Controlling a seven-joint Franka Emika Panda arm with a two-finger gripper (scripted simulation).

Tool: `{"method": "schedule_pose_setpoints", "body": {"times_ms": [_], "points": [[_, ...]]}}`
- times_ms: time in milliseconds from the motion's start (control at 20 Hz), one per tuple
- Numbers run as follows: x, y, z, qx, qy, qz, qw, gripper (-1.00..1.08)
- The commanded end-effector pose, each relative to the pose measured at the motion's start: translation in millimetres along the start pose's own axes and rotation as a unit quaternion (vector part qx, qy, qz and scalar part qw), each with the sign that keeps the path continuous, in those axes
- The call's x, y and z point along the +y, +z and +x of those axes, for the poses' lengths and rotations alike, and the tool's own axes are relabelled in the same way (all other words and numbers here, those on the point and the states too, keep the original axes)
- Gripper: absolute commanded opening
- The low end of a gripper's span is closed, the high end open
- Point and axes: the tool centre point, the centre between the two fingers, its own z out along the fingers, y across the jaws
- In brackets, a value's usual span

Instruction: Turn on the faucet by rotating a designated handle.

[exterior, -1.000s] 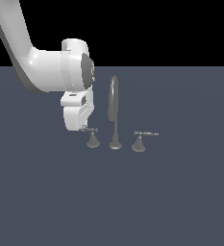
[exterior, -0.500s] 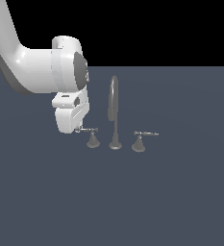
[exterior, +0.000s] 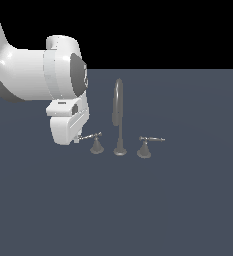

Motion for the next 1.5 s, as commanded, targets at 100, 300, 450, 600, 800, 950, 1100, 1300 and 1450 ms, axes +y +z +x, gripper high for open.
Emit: {"method": "schedule_pose_setpoints", "body": {"times_ms": [100,300,450,600,800,950,1100,1300,1450], "points": [[14.9,1.9,18.6,0.005,0.011,-0.006,0.9999,-1.0],[17.0,-0.5,6.5,-0.001,0.0,-0.003,1.0,-1.0],[22.7,0.1,20.6,0.001,0.003,-0.004,1.0,-1.0],[28.5,0.6,35.0,0.002,0.006,-0.005,1.0,-1.0],[36.4,1.2,54.6,0.004,0.01,-0.006,0.9999,-1.0],[38.5,-1.4,29.3,-0.005,-0.01,-0.004,0.9999,-1.0],[33.4,-0.5,51.0,-0.002,-0.003,-0.005,1.0,-1.0],[27.0,0.6,79.8,0.002,0.005,-0.006,1.0,-1.0],[22.5,1.2,101.1,0.005,0.011,-0.007,0.9999,-1.0]]}}
